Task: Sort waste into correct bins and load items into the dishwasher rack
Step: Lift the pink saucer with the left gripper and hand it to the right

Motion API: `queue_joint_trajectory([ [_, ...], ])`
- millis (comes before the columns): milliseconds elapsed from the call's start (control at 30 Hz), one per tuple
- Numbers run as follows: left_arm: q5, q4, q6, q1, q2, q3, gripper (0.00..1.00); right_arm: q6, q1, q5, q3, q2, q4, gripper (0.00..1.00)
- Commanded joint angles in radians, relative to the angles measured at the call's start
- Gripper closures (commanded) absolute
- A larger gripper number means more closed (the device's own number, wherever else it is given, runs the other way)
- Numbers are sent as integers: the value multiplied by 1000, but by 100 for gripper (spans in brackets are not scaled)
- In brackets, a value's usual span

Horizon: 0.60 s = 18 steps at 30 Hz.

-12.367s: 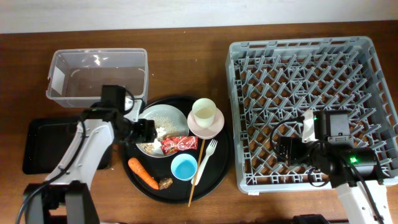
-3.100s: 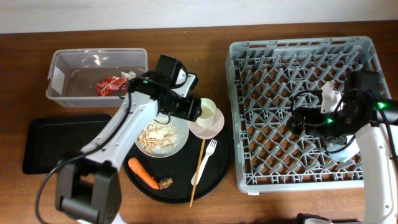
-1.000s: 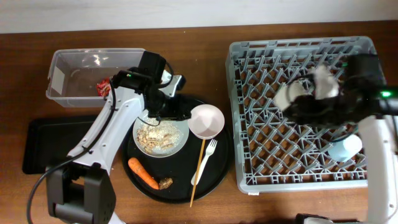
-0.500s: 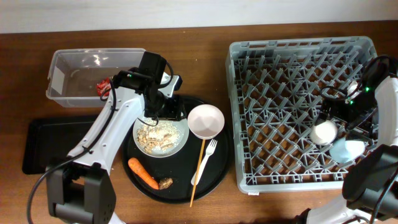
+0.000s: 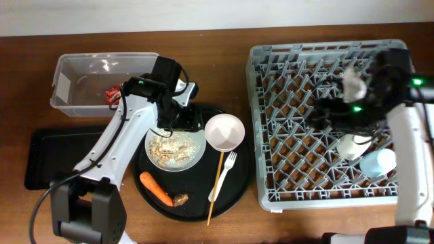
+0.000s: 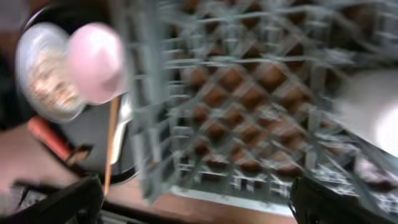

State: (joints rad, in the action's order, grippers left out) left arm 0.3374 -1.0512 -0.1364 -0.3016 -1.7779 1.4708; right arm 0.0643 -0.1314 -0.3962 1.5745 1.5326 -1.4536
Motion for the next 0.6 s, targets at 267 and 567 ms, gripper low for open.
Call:
queue_joint_trajectory([
  [267,-46,84,-28,-22,-33,3,43,-66,365,42,10,2,104,1],
  [567,-46,204,-28,-85,-233,3,78,-66,365,42,10,2,104,1],
])
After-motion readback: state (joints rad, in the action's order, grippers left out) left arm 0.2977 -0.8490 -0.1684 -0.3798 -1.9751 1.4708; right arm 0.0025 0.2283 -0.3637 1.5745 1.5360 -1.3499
